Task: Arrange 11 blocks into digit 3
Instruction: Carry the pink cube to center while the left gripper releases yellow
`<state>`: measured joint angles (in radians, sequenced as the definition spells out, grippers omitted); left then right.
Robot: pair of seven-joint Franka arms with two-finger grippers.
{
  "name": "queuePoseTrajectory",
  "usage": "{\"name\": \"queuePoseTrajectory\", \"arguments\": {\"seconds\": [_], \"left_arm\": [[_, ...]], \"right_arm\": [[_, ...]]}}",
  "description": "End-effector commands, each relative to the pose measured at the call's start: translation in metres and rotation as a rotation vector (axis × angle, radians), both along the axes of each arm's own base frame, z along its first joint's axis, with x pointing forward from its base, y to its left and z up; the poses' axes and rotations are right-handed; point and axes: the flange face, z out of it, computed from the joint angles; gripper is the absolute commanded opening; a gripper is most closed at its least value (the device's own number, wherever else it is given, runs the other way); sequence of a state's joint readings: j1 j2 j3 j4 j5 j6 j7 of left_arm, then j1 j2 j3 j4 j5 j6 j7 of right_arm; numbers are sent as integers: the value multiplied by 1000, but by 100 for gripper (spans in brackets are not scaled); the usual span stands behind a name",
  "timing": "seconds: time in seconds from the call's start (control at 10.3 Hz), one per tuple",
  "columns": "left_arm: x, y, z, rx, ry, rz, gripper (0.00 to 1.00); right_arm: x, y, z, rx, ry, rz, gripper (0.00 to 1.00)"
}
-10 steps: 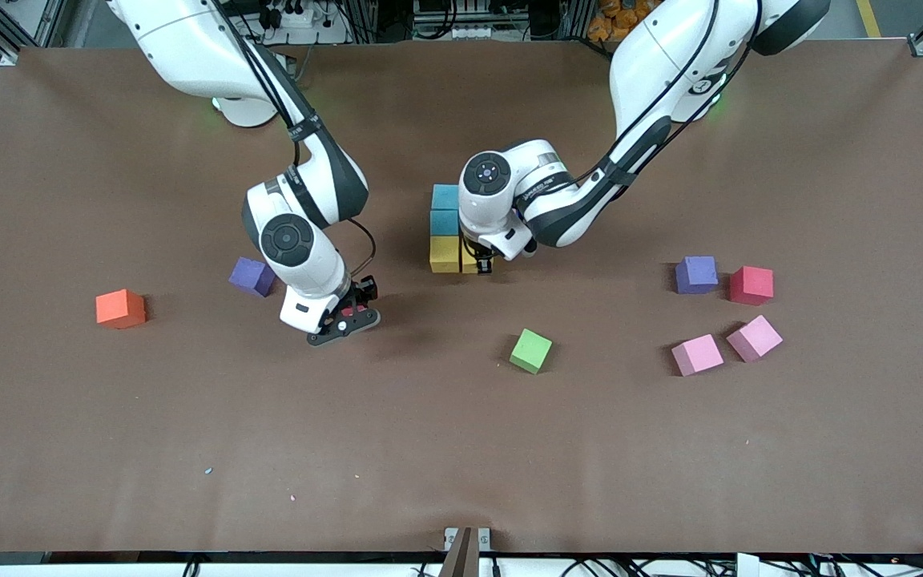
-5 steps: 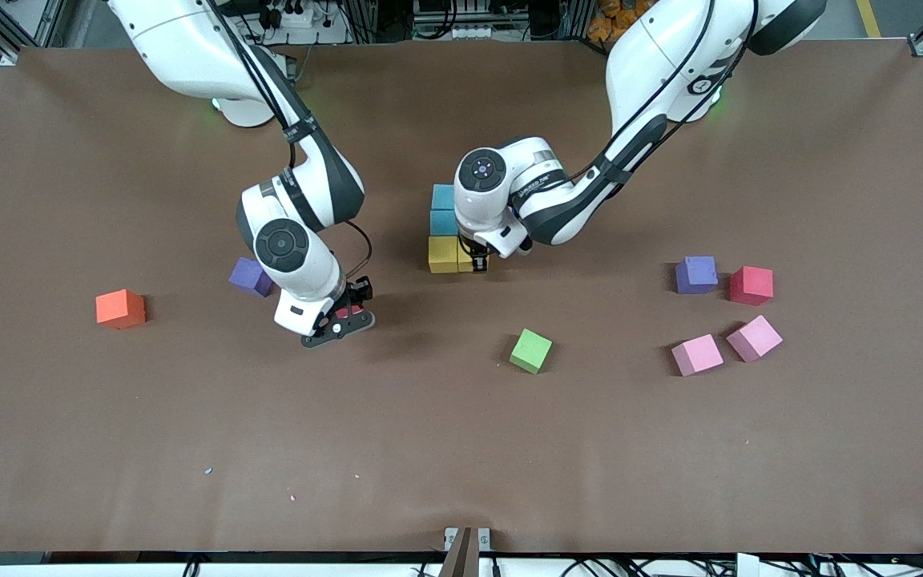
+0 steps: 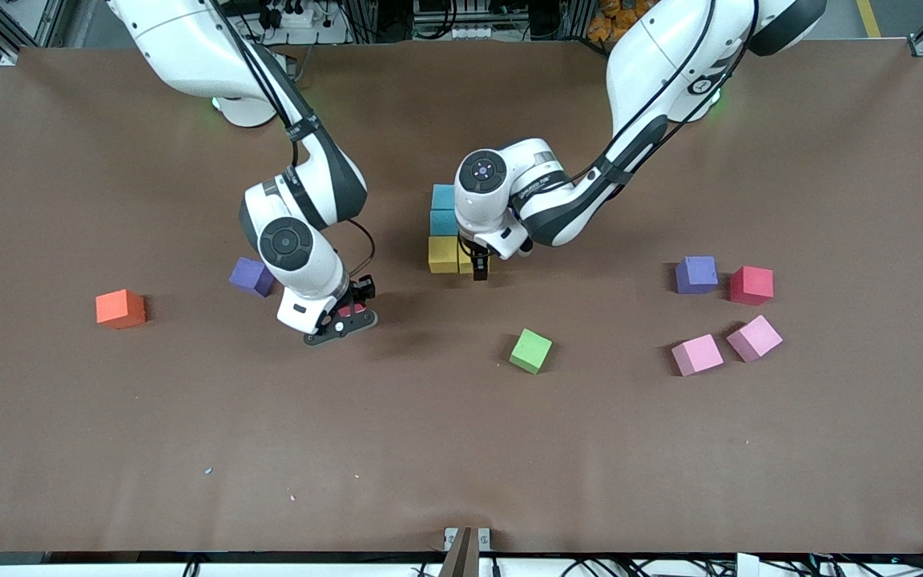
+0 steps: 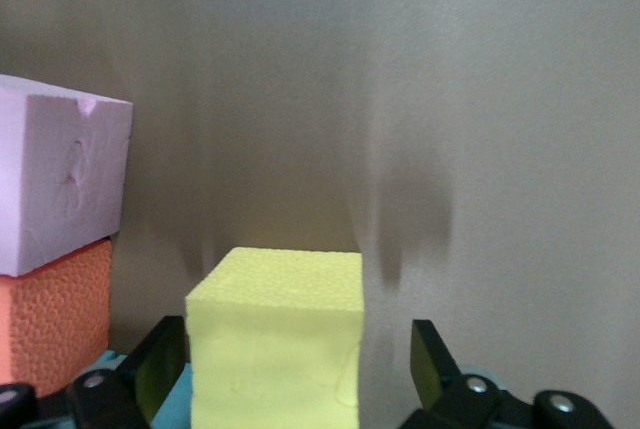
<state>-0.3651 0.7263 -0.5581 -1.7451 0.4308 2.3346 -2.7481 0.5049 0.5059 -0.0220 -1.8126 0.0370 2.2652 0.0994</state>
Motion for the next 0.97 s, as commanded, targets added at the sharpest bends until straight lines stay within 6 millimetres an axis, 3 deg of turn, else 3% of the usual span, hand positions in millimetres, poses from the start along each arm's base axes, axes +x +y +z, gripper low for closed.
{"name": "queuePoseTrajectory", "arguments": {"seconds": [0.0,0.19,0.39,0.49,0.88], "left_arm": [[4,2,44,31,-50,98,100],[3,11,92,54,-57,-13,100],[28,44,143,14,-33,-12,100],[42,67,161,27,-24,-15,100],[114,186,202,-1,-12,-194,100]], "right_arm": [[2,7,8,11,-3,-54,13],[1,25,11,14,-15,-104,13],[-1,45,10,20,-21,-157,13],[-2,55,9,33,-16,-186,13],[-11,109,-1,59,-8,-307,13]]}}
